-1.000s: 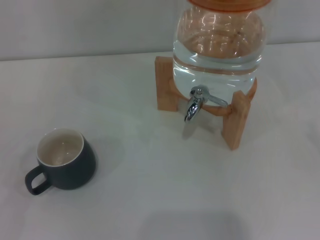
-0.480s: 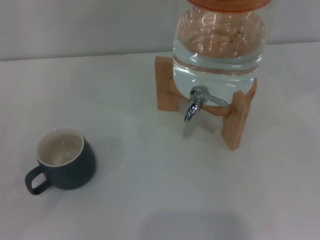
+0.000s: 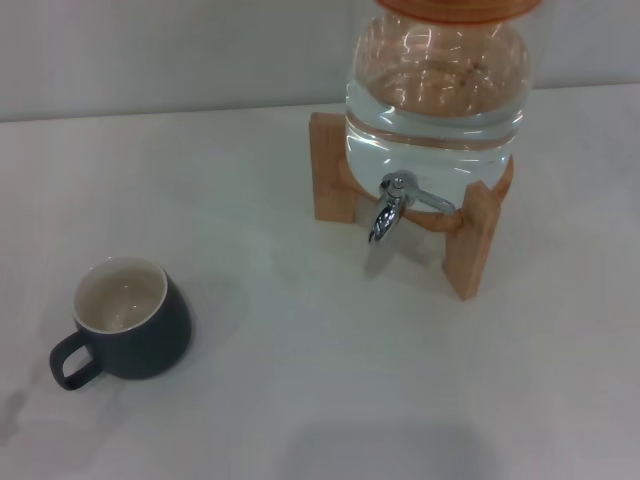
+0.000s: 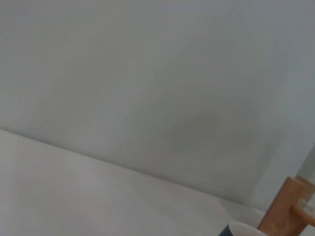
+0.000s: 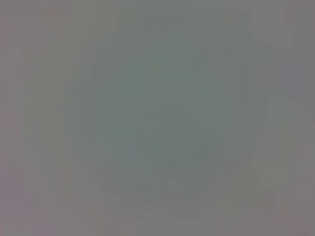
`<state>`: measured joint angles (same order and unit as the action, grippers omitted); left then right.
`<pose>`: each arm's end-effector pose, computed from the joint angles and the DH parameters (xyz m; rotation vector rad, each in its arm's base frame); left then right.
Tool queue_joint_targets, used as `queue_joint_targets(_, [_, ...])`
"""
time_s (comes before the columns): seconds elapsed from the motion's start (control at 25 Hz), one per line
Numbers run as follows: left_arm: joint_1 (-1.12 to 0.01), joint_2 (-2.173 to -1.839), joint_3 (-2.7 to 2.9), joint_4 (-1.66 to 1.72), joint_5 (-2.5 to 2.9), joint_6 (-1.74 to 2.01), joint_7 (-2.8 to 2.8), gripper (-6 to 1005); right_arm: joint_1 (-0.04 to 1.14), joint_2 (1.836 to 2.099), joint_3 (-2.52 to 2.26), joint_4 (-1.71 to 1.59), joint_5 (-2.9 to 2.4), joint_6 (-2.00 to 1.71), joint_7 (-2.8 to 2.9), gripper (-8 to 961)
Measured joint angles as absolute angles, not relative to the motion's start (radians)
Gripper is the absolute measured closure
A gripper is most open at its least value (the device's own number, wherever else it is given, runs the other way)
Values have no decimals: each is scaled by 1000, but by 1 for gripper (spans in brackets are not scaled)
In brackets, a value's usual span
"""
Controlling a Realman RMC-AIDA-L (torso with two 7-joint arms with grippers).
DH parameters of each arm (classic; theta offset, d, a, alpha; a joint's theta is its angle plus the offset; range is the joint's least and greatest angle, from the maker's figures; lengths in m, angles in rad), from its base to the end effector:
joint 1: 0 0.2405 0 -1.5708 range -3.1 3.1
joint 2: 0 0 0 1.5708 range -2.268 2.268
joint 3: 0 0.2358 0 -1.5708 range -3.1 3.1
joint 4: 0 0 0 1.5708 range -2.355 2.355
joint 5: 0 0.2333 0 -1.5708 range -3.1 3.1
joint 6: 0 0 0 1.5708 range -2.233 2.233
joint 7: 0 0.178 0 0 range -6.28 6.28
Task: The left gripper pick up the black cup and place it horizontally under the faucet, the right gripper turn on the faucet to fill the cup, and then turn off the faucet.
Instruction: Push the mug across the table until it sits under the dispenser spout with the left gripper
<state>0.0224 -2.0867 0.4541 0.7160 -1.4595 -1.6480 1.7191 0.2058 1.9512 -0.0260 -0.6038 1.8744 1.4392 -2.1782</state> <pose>-0.3843 0.2066 0.0698 -1.9464 -1.0907 -0.9297 0.4109 0.2628 0.2571 -1.2493 0.3996 0.7890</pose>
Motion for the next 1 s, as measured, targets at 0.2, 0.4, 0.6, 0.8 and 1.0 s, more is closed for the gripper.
queue_joint_targets(0.2, [-25,-2085,454,693,-1395,-1606,1738,160,199,1968,-24,-623,1879,1453,-2178,112])
queue_joint_targets(0.4, [-67,-2086,462,685,-1329,-1577,1740,164,197,1997,-15,-665,1883,1461,-2178,112])
queue_joint_targets(0.6, [-86,-2085,488,689,-1309,-1569,1744,169,198,2001,-15,-671,1883,1470,-2178,112])
queue_joint_targets(0.8, [-108,-2086,503,691,-1281,-1553,1745,173,201,2000,-15,-670,1884,1472,-2178,112])
queue_joint_targets(1.0, [-136,-2085,522,689,-1251,-1513,1736,177,208,2000,-21,-669,1885,1473,-2178,112])
